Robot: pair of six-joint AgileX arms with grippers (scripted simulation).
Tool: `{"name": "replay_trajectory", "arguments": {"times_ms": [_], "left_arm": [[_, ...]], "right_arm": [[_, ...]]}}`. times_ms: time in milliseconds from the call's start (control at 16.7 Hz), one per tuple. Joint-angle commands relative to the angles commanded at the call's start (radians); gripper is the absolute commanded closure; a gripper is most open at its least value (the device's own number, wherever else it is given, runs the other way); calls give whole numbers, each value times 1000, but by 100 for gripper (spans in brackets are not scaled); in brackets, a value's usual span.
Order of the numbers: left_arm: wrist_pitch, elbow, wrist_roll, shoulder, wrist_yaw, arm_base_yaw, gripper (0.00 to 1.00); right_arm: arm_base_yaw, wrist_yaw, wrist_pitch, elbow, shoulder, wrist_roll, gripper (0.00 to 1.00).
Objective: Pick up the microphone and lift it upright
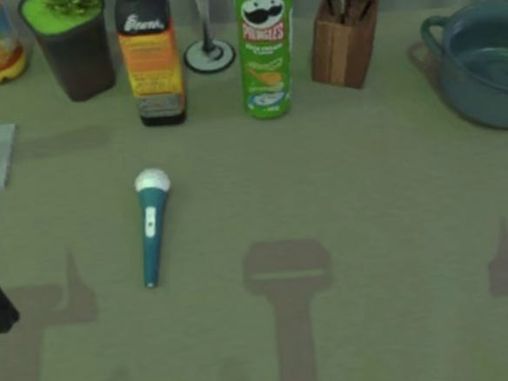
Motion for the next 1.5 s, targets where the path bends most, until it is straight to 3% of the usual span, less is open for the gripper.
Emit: {"name": "replay_trajectory", "arguments": {"times_ms": [240, 480, 1140, 1500], "left_arm": [[-19, 29, -9, 31, 0, -11, 0], [-126, 188, -57, 222, -3, -63, 0], [-637, 872, -272, 1304, -25, -293, 0], [-844, 1174, -364, 1724, -32, -393, 0]], "right_arm": [[0, 0, 0, 0, 0, 0, 0], [0, 0, 0, 0, 0, 0, 0], [0, 0, 0, 0, 0, 0, 0], [0, 0, 0, 0, 0, 0, 0]]}}
